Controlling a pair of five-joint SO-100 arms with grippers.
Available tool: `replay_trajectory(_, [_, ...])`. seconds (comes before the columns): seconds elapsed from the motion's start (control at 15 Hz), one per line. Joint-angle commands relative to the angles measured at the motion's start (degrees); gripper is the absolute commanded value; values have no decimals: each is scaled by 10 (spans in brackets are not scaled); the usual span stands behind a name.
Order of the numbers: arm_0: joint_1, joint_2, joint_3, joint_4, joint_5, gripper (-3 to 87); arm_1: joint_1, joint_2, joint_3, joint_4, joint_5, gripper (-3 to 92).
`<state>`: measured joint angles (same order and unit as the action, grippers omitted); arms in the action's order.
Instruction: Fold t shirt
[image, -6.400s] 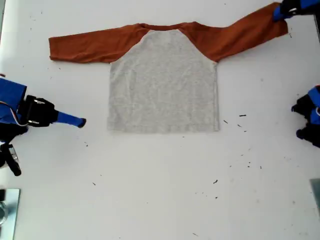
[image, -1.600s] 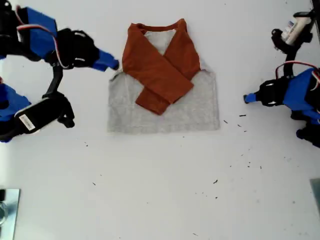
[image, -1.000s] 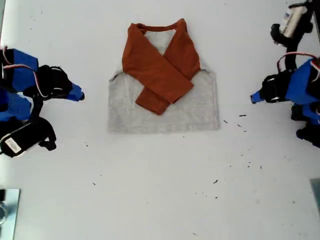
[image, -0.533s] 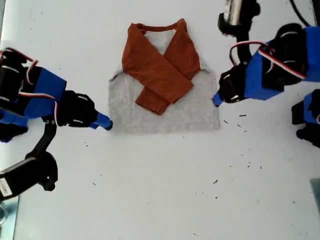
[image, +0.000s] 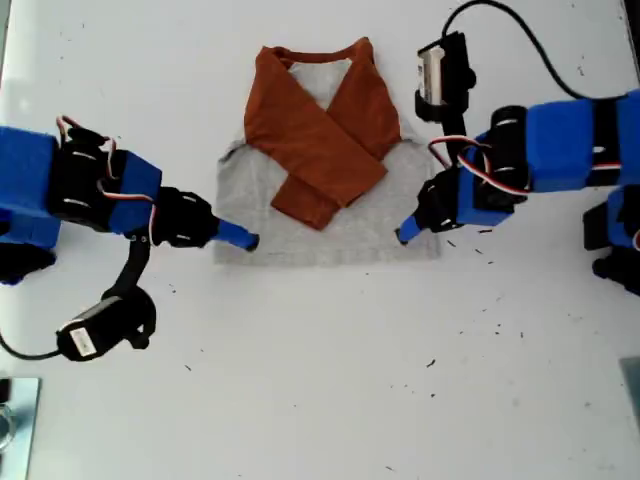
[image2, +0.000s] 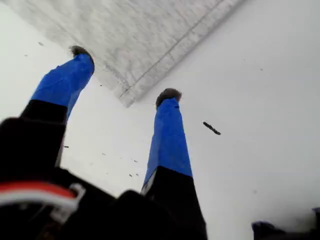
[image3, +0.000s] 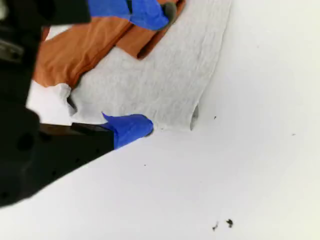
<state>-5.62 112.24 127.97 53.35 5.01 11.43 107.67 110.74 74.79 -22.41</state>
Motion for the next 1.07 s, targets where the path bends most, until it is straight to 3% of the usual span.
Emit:
replay_trajectory(0.0, [-23, -77, -8, -63, 20, 276, 1, 9, 83, -117, 11, 268])
replay_trajectory(0.07, [-31, -120, -11, -92, 21, 198, 4, 8, 133, -181, 13, 255])
replay_trajectory(0.13, [-40, -158, -23, -99, 21, 8, 7, 4, 174, -240, 14, 221])
replay_trajectory(0.2, [-38, -168, -29, -107, 22, -3, 7, -14, 190, -265, 19, 175])
replay_trajectory(0.27, [-35, -165, -33, -107, 19, -3, 5, -36, 185, -267, 24, 51])
replay_trajectory(0.33, [-29, -155, -37, -105, 23, -3, -2, -42, 175, -267, 28, 33])
replay_trajectory(0.8, [14, -61, -81, -67, 11, -3, -26, 104, 119, -145, 26, 30])
replay_trajectory(1.0, [69, -55, -155, -1, -11, -3, -87, 164, 33, -44, 44, 30])
